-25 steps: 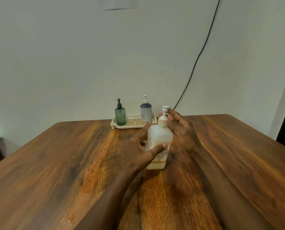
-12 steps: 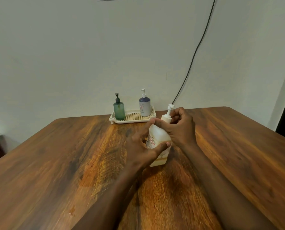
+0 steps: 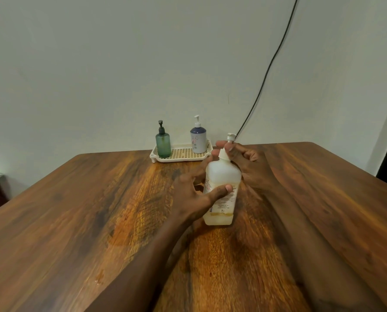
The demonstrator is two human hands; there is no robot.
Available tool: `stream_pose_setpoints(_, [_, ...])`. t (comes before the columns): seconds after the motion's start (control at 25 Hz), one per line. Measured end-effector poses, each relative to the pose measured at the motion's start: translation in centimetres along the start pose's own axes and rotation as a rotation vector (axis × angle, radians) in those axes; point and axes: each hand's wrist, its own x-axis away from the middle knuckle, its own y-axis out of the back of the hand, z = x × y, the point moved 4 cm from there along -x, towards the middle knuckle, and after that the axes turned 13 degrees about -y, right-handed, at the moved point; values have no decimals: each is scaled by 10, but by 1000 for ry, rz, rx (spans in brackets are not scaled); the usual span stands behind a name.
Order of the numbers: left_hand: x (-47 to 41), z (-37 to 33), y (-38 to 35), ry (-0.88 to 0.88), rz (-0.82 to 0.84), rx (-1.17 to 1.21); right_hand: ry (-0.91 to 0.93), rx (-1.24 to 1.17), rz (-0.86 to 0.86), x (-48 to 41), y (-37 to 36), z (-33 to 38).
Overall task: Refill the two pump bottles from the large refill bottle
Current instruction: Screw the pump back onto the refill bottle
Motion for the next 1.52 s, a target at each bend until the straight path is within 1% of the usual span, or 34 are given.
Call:
stream_pose_setpoints(0.2, [-4,-2,0,-12,18,-29,51,101,-55,1,3,4])
stream_pose_setpoints(0.44, [-2,-7,0,-37,-36,-207,225,315,-194,2,2,10])
stream_pose_setpoints(0.56, [-2,-10,-1,-95,-55,-323,228,350,-243,3,3,8])
stream_pose_setpoints(0.68, [-3,-12,-1,-114,-63,-401,259,373,-284,6,1,10])
stream_pose_setpoints(0.92, [-5,-8,-1,-118,-16,-378,296,467,-308,6,-2,14])
stream_pose_setpoints(1.0, [-5,-5,2,-114,-9,-342,280,485,-285,2,-4,12])
stream_pose_setpoints(1.12, [-2,-1,8,-60,13,-256,190,413,-177,-1,-5,8])
stream_pose_setpoints(1.24, [-5,-1,5,-20,82,-72,109,191,-57,-2,-1,8])
stream_pose_setpoints(1.32, [-5,-3,3,-33,95,-57,74,96,18,-3,0,8])
stream_pose_setpoints(1.52, [-3,-2,5,-41,110,-123,53,220,-11,-2,-6,3])
